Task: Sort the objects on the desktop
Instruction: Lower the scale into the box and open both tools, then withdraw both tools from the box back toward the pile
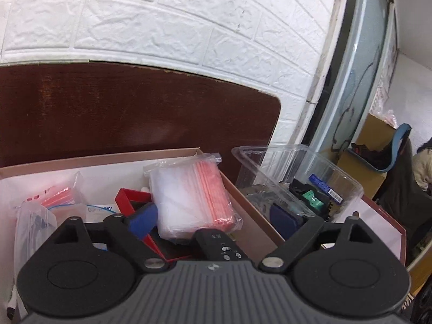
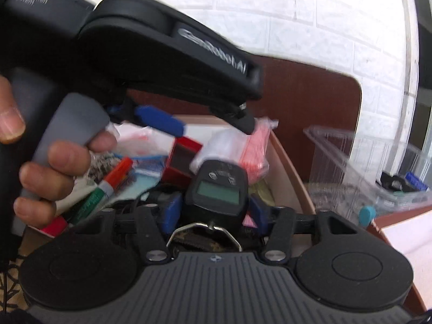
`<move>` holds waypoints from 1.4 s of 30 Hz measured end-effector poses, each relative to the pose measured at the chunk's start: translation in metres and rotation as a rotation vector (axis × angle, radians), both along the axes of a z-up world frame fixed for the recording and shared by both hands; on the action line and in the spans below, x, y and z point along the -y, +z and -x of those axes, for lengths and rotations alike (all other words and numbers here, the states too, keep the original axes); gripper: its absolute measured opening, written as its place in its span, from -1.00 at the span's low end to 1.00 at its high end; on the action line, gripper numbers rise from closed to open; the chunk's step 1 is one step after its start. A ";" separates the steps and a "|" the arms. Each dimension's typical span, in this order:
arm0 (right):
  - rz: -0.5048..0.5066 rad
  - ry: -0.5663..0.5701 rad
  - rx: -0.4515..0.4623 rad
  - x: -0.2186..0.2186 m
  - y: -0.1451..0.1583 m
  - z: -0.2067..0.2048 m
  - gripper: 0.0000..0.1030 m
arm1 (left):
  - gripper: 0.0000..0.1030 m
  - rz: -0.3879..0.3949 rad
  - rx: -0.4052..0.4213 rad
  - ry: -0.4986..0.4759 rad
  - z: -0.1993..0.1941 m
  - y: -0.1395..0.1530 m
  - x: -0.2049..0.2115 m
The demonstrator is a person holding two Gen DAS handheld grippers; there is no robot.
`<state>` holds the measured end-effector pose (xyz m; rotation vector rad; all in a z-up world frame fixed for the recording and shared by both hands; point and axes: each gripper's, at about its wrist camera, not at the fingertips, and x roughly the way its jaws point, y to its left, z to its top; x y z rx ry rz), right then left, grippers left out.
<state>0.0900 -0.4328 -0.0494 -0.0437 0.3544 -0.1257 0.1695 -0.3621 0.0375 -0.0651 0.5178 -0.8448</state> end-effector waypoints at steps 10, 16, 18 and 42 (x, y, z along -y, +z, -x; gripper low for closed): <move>-0.023 -0.070 0.025 0.011 0.014 0.032 0.66 | 0.85 0.021 -0.032 0.007 0.010 0.000 -0.024; -0.018 -0.072 -0.006 -0.003 0.023 0.049 0.66 | 0.87 0.023 -0.065 0.003 0.027 0.000 -0.036; -0.032 -0.072 -0.009 -0.007 0.025 0.055 0.67 | 0.88 0.020 -0.069 0.004 0.035 0.001 -0.045; -0.056 0.082 -0.102 -0.114 0.031 0.117 0.74 | 0.88 -0.149 -0.021 0.284 0.148 -0.017 -0.178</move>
